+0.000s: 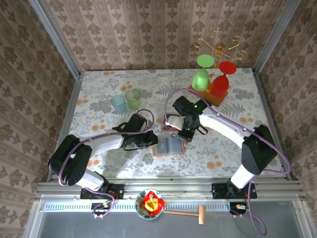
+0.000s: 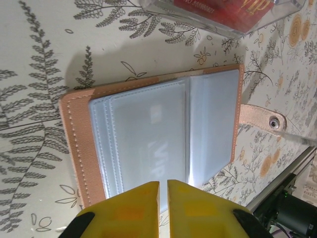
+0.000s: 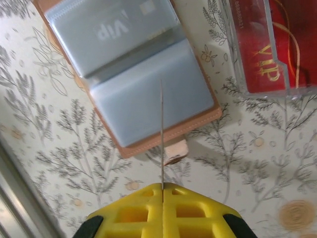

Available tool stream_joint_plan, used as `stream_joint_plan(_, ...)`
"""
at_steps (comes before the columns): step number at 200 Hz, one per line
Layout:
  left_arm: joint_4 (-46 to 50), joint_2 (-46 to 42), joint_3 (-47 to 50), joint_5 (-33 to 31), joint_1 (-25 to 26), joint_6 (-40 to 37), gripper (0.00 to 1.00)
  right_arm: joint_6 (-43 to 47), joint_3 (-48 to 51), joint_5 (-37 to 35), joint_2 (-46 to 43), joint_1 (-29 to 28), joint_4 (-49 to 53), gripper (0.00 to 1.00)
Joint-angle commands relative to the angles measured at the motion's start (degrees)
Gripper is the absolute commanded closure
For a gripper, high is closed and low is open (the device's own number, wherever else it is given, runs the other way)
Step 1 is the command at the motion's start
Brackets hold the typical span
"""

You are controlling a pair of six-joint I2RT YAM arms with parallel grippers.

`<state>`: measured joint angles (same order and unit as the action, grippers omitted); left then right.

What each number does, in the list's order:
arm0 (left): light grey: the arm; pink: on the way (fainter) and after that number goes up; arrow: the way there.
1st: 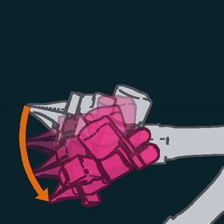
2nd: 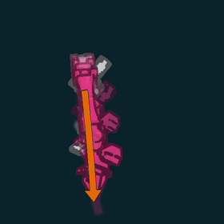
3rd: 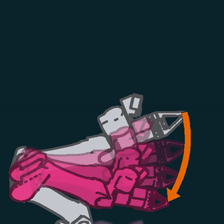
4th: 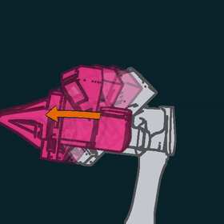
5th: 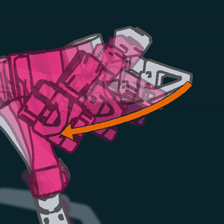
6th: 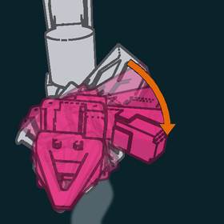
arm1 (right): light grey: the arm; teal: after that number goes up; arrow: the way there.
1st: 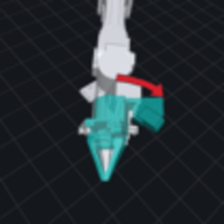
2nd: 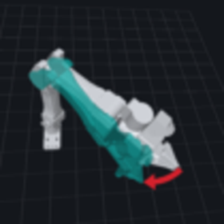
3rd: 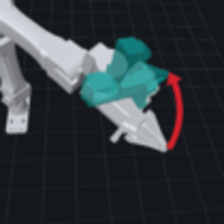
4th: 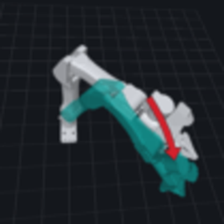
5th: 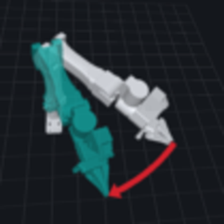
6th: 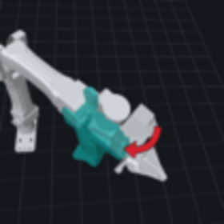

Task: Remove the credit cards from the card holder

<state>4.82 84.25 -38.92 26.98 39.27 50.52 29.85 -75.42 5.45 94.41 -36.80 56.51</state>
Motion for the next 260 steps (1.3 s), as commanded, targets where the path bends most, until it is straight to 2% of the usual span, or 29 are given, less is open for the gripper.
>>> stream_joint_plan(1,2.0,-1.7,1.5,-0.3,-0.9,-1.2,0.87,8.9,-5.0,-3.6,2.6,-0.1,5.0,1.00)
stream_joint_plan(128,4.9,-6.8,4.6,-0.4,-5.2,-2.1,0.87,19.7,-35.4,-1.1,21.7,5.7,16.1,1.00)
stream_joint_plan(225,7.4,-7.9,5.0,-0.6,-6.4,-2.8,0.87,23.0,-51.4,2.1,34.0,7.9,23.1,1.00)
stream_joint_plan(260,8.1,-8.4,5.5,-0.7,-7.1,-3.1,0.87,23.6,-54.0,1.7,37.5,8.7,23.9,1.00)
